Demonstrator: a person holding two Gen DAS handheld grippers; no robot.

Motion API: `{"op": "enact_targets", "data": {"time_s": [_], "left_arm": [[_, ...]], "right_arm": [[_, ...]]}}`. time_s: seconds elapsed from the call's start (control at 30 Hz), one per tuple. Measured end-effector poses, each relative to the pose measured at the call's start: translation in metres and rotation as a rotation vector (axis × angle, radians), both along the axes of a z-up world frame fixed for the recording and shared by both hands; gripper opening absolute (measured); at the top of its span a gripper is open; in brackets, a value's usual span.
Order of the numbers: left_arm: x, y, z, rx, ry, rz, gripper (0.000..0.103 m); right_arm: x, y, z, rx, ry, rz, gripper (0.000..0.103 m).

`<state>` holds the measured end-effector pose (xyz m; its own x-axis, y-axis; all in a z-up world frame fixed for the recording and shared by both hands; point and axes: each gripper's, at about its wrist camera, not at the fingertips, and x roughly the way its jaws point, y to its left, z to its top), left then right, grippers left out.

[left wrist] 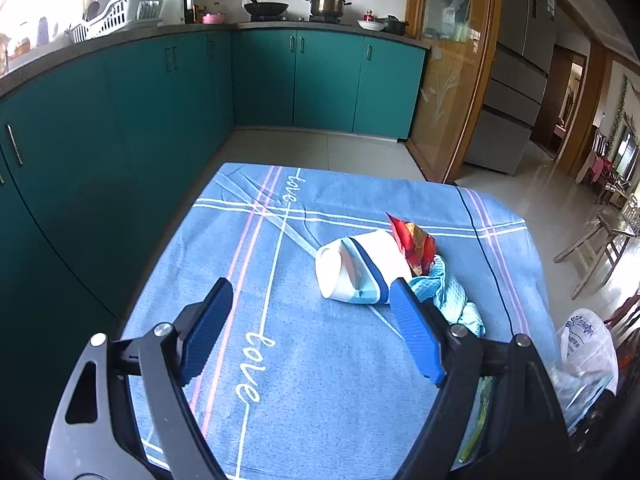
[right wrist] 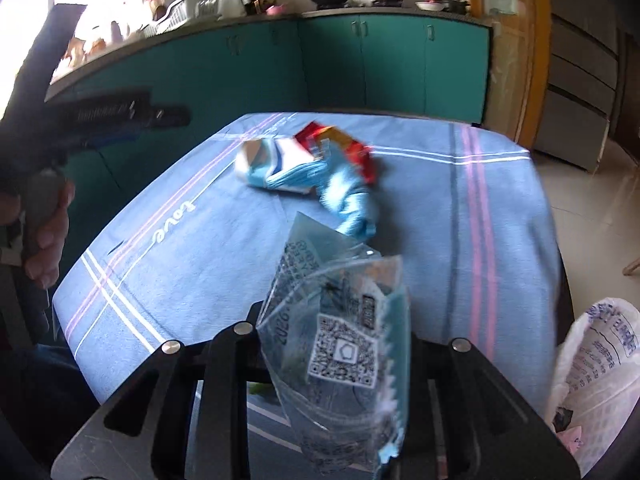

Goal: Collect trash

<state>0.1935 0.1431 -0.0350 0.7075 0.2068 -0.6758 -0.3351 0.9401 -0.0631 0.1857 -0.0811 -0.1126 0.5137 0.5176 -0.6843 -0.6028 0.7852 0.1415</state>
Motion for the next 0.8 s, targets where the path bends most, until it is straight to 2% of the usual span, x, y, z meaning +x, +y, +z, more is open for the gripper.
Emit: {"op": "enact_targets", "data": {"time_s": [0.23, 0.8], "left_arm": [[0.009, -0.004, -0.013, -0.053, 0.044, -0.037, 0.084], [0.015, -0.01, -0.028, -0.063, 0.102, -0.043, 0.087]], "right_arm": [[0.019, -0.041, -0.007, 0.056, 0.065, -0.088, 0.026], [0.014, -0.036, -0.01, 0.049, 0.063, -0.059, 0.026]]}}
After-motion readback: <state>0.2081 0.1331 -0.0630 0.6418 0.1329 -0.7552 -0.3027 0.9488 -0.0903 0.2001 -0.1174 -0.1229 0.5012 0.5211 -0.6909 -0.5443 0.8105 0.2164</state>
